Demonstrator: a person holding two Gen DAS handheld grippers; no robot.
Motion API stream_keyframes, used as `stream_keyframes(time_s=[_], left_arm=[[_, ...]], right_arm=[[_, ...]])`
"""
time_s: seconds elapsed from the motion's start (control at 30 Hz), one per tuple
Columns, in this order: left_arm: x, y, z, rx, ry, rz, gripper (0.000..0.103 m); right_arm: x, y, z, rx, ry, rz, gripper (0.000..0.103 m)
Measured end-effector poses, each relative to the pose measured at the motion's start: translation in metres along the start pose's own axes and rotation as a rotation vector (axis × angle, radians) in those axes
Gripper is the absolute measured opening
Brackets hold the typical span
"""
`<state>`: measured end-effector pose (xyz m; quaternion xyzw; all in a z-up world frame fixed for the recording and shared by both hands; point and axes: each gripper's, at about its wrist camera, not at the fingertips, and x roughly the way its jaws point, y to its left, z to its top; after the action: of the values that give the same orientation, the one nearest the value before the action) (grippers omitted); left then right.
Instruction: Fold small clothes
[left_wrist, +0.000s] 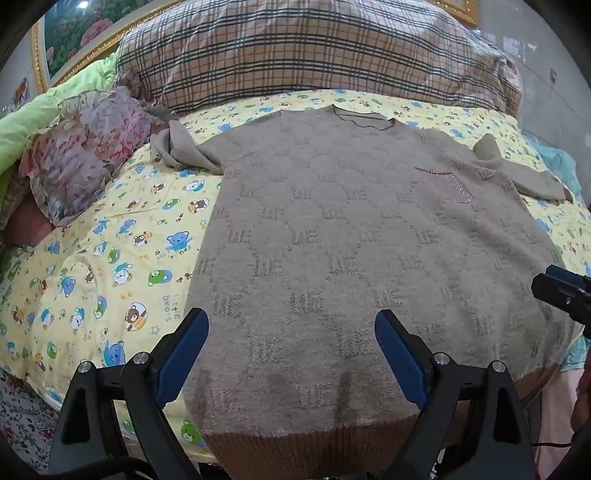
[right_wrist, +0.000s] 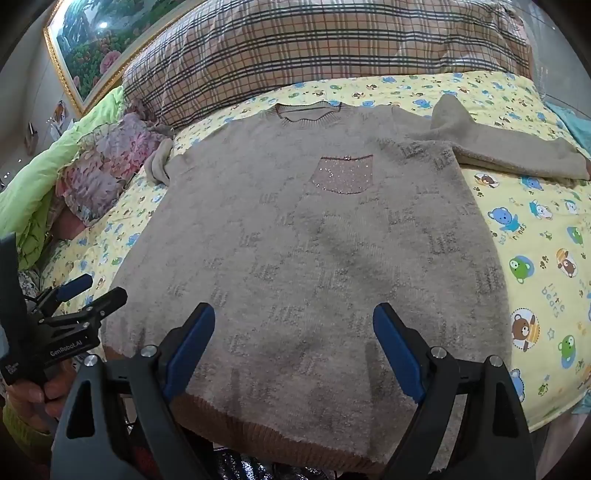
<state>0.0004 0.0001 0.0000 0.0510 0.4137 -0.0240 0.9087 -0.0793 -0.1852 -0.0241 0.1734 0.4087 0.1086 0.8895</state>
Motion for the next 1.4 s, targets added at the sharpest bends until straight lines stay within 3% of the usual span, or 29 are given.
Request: stream_keyframes(time_s=[0.73,1.07,1.4], left_arm=[[0.007,0.002,0.003,-0.023,0.02,-0.014,0.092],[0.007,0.001,0.003,-0.019,-0.022,-0.012,0.092],[0.007,0.001,0.004,-0.017,-0.016,-0.009,0.092]], right_arm=[[0.012,-0.002,-0.004,0.006,0.03,-0.002,0.088],[0.011,0.004,-0.004,0.005,0.023,0.006,0.089],[0.009,0.005,-0.002,0.007,0.018,0.014,0.09]])
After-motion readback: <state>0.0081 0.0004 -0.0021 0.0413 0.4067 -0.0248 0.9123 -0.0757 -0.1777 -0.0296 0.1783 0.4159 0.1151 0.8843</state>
